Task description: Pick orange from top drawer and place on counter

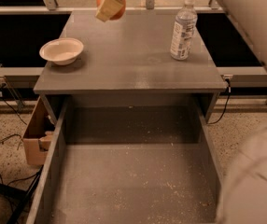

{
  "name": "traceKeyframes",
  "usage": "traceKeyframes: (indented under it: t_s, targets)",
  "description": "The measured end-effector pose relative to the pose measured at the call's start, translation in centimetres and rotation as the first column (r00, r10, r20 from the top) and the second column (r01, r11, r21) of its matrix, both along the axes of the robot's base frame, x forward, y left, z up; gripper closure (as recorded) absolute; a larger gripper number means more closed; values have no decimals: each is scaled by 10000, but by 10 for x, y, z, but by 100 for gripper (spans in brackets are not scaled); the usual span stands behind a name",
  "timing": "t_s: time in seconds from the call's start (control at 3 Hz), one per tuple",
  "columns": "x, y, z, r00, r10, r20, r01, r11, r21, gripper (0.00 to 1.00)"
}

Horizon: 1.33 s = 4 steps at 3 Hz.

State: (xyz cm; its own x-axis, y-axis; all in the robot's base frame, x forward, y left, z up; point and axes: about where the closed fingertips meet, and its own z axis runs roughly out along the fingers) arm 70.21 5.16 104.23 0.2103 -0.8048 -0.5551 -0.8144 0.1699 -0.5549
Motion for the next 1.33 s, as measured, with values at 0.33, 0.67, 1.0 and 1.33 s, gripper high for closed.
traceKeyframes:
  t_s: [0.33,0.67,1.0,1.33]
  targets:
    - [58,9,-31,9987,-500,-92,496,9977,-463,100]
    - [92,5,-86,9928,-1047,-590,963,9867,-1307,100]
    - [105,-3,-146,9804,-1500,-1279,1219,9713,-2043,100]
    - [106,-2,-151,9798,-1483,-1341,1186,9710,-2073,82]
